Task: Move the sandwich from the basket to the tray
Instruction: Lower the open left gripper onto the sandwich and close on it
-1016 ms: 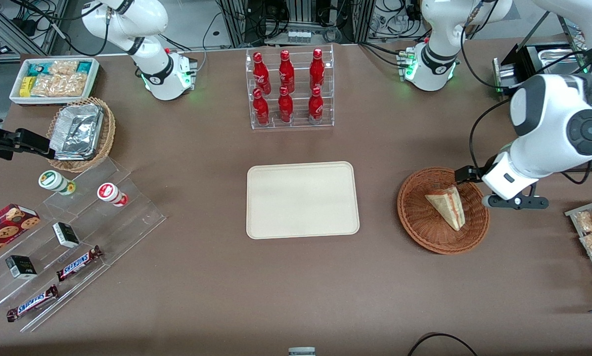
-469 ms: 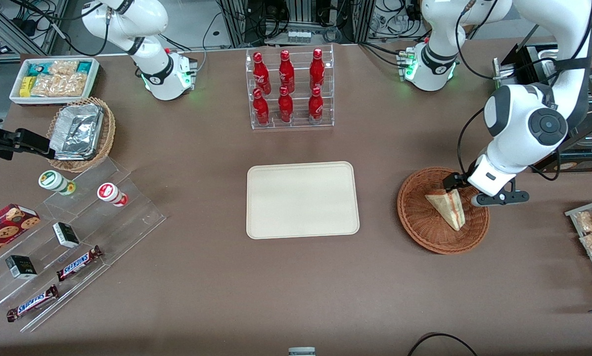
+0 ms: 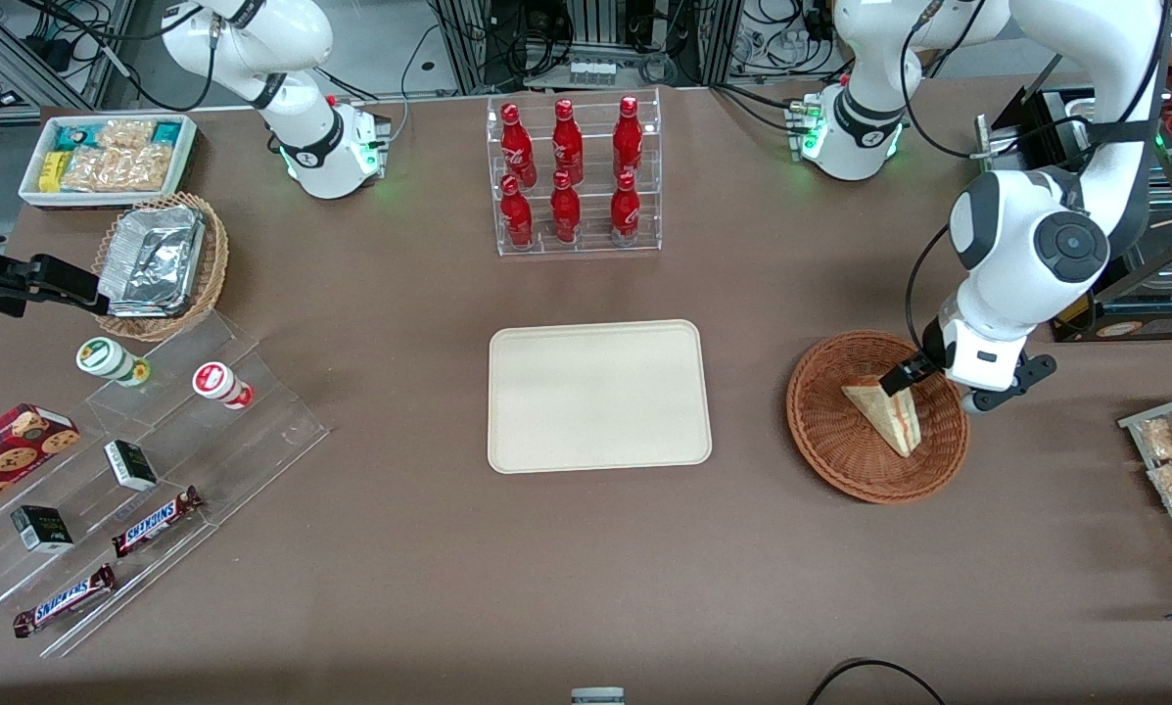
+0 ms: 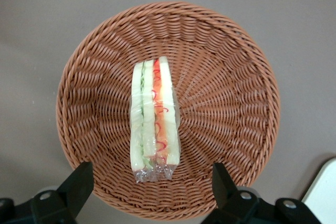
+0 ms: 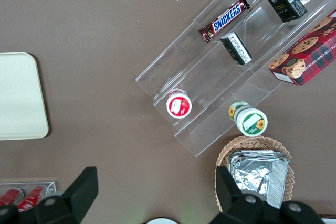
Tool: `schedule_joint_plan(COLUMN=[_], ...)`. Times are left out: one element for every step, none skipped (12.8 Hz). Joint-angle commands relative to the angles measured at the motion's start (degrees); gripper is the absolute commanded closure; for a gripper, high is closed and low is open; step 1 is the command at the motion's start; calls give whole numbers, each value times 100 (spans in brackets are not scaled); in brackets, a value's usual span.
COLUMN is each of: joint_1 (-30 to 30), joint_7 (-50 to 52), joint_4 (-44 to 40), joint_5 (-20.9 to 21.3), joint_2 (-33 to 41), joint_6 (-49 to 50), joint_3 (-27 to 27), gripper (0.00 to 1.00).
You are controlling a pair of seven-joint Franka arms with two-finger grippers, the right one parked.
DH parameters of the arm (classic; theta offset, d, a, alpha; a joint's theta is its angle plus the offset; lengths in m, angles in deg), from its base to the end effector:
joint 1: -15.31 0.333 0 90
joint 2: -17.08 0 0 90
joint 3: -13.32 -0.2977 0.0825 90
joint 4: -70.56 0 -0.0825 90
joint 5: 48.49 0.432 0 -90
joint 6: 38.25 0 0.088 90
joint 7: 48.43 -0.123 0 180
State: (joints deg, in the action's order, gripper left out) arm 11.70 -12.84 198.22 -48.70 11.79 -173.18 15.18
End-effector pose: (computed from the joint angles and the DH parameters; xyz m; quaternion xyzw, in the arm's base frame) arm 0.5716 -0.0549 0.2680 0.9651 0.2611 0.0152 0.0087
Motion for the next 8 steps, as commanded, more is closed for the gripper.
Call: schedule_joint_plan(joint_1=[-8, -8, -8, -8, -8, -8, -8, -8], joint_7=[587, 711, 730, 730, 747, 808, 826, 826], joint_4=[128, 102, 93, 93, 84, 75, 75, 75], joint_5=[13, 13, 13, 13, -48, -57, -58, -58], joint_2=[20, -85, -156, -226, -296, -375, -463, -542], joint_6=[-156, -156, -165, -165, -182, -226, -278, -366], joint_3=[7, 7, 7, 7, 7, 7, 16, 16], gripper=[0, 0, 0, 0, 0, 0, 0, 0])
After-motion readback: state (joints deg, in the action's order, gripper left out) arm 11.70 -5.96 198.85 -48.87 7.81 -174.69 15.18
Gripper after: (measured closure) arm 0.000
